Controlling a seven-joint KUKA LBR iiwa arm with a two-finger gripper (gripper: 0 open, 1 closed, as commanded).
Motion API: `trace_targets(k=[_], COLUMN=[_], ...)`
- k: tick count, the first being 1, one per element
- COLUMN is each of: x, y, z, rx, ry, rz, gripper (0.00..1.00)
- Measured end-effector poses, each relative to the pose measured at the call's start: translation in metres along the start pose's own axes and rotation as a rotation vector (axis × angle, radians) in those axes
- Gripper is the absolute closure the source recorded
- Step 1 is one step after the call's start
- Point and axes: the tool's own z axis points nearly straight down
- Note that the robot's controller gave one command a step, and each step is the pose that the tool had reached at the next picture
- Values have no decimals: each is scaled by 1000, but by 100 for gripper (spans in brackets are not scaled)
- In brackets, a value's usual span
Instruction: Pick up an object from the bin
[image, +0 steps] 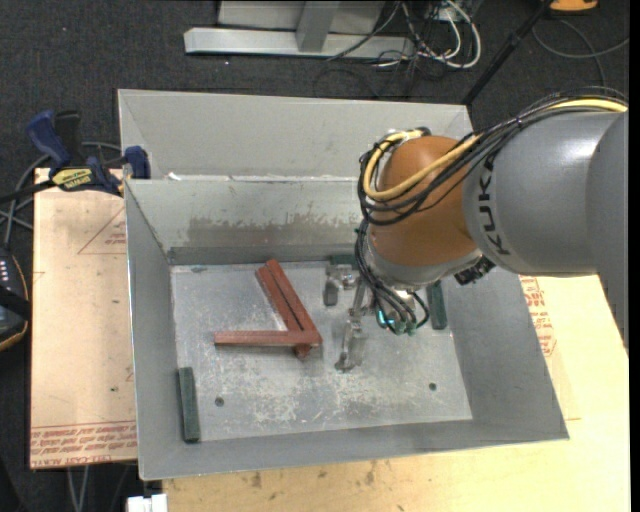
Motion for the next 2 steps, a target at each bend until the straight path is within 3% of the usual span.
trace_targets(k=[1,2], x=[-29,-30], y=[84,79], z=[75,71], rx=[-4,-1], ry=[-9,-10], rz=[-87,-78], gripper=[0,100])
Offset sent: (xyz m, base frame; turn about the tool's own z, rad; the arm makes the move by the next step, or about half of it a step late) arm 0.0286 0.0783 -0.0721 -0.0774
